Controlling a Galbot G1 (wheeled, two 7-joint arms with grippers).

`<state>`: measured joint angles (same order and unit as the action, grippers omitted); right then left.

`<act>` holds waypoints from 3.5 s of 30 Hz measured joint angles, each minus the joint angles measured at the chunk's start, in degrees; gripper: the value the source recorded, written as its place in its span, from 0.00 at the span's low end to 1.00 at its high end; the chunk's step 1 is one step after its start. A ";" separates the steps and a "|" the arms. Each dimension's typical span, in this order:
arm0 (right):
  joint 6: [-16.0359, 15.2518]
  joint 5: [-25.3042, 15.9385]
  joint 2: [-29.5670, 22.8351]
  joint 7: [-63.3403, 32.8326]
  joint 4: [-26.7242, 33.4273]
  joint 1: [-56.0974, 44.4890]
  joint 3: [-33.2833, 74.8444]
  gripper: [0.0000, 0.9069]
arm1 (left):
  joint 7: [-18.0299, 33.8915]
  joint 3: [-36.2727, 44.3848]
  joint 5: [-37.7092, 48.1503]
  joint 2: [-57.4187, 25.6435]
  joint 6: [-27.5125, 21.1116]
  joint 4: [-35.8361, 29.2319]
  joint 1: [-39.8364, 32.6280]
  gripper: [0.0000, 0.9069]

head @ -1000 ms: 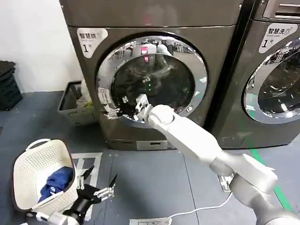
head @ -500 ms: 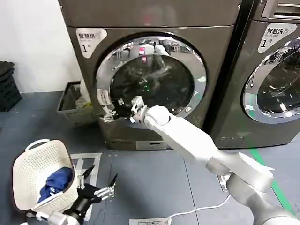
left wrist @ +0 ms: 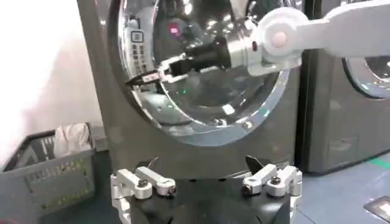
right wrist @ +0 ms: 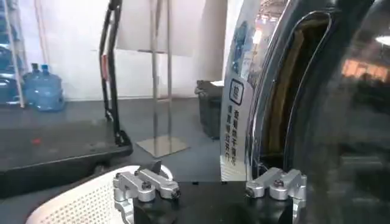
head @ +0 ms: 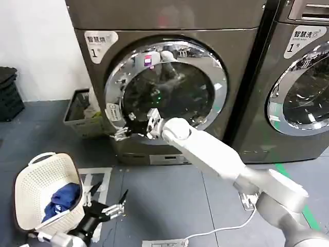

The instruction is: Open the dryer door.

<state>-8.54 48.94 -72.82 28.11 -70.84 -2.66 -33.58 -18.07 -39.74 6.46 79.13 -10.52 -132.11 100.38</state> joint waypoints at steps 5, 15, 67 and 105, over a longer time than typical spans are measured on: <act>0.01 1.35 2.57 1.76 -2.89 -0.24 0.00 1.00 | -0.32 -1.40 2.40 -0.64 -0.36 -0.04 -1.07 1.00; -0.20 3.11 8.16 4.99 -9.00 -0.78 -0.24 1.00 | -1.35 -6.09 10.75 -3.57 -3.51 1.79 -5.70 1.00; 3.84 0.90 37.42 36.47 -29.51 -8.33 8.20 1.00 | -7.12 5.49 29.23 -27.61 -1.44 21.61 -36.39 1.00; 29.82 -5.13 31.34 13.35 -39.35 -100.36 108.39 1.00 | -10.03 33.59 29.24 -22.40 1.02 25.67 -56.77 1.00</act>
<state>21.28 43.81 -41.48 41.46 -110.19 -103.02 74.81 -28.10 -6.15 35.69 56.73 -9.50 -106.44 43.61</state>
